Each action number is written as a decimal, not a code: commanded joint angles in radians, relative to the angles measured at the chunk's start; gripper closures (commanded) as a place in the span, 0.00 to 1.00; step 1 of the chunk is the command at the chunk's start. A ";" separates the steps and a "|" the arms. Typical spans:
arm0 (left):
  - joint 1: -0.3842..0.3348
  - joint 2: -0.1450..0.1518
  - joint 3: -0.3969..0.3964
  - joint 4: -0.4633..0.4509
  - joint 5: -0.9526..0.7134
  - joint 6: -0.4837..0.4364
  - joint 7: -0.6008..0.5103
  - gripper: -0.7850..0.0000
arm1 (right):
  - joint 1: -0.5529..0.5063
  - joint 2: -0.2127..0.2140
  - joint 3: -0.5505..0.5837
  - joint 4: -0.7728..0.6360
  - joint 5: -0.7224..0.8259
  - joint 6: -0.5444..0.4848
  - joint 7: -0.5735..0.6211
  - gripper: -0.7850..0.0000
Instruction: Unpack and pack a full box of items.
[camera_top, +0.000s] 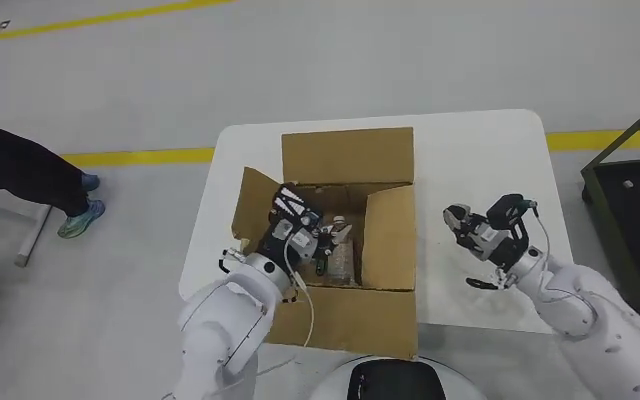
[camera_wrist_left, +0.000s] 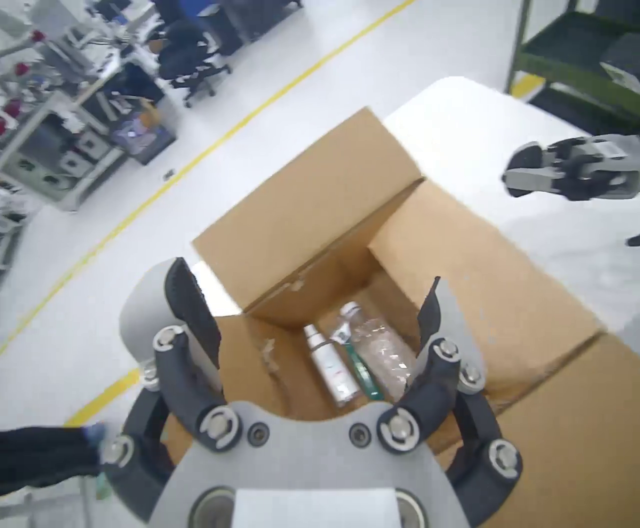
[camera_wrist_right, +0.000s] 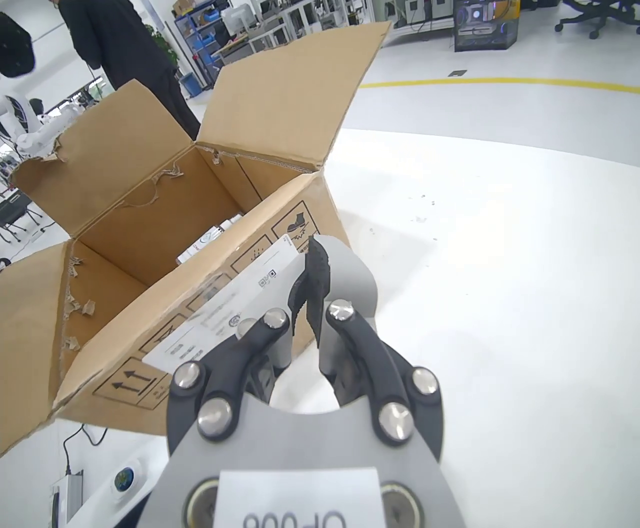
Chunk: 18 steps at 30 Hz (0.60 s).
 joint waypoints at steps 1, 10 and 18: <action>-0.020 -0.002 0.010 0.038 -0.131 0.010 -0.031 0.00 | -0.049 0.004 0.038 -0.036 0.002 0.000 -0.009 1.00; -0.033 -0.003 0.018 0.061 -0.169 0.014 -0.048 0.00 | -0.221 0.014 0.162 -0.182 -0.039 -0.004 -0.054 1.00; 0.000 -0.014 0.020 0.127 -0.554 0.114 0.044 0.00 | -0.300 0.013 0.183 -0.236 -0.048 -0.028 -0.078 1.00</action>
